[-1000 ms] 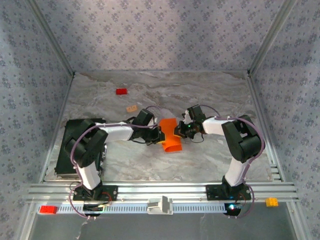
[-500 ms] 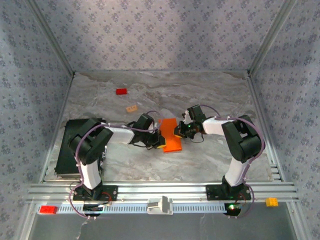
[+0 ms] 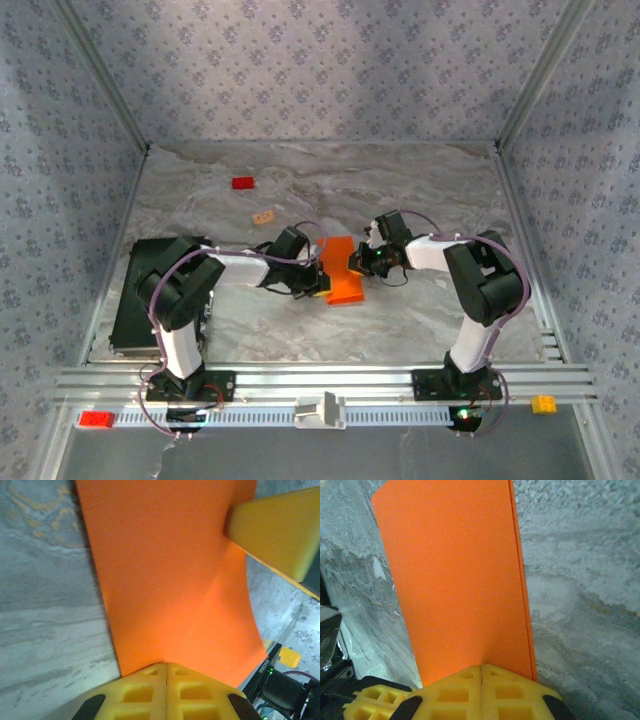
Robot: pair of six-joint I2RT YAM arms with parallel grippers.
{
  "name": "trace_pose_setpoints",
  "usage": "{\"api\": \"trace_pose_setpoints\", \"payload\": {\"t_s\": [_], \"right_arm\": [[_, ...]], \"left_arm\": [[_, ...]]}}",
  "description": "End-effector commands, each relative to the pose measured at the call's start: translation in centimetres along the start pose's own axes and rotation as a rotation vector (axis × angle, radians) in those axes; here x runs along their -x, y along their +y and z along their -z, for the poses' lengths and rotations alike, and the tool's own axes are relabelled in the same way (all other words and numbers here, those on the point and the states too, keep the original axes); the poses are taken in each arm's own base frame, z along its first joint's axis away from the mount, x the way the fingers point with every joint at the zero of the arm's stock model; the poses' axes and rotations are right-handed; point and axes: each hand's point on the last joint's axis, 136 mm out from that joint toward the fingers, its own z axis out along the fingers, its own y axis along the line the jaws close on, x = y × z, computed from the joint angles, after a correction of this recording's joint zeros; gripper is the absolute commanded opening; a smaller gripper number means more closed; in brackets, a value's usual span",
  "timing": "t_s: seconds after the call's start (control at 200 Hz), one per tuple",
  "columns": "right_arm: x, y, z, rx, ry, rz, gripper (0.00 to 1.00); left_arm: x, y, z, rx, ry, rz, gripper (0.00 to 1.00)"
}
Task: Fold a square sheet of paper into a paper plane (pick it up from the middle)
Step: First fold the square sheet of paper in half at the center of the table.
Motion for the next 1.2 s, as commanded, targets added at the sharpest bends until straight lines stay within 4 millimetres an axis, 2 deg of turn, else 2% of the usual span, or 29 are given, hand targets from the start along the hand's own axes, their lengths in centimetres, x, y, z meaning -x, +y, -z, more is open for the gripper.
{"api": "trace_pose_setpoints", "payload": {"t_s": [0.0, 0.325, 0.6, 0.969, 1.194], "right_arm": [[-5.0, -8.4, -0.5, -0.310, 0.111, -0.149, 0.00], [-5.1, -8.5, -0.6, -0.312, 0.112, -0.151, 0.00], [-5.2, -8.9, -0.8, -0.317, 0.119, -0.160, 0.00], [-5.3, -8.9, -0.6, -0.318, 0.118, -0.162, 0.00], [-5.2, -9.0, -0.6, -0.315, 0.118, -0.163, 0.00]], "left_arm": [[0.4, -2.4, 1.1, -0.028, -0.020, -0.025, 0.04], [-0.7, -1.9, -0.2, -0.037, 0.037, -0.026, 0.05], [-2.8, 2.6, -1.1, 0.085, 0.076, -0.034, 0.05], [-4.6, 2.3, -0.6, 0.157, 0.100, -0.157, 0.05], [-5.8, 3.3, -0.6, 0.166, 0.108, -0.160, 0.06]]}}
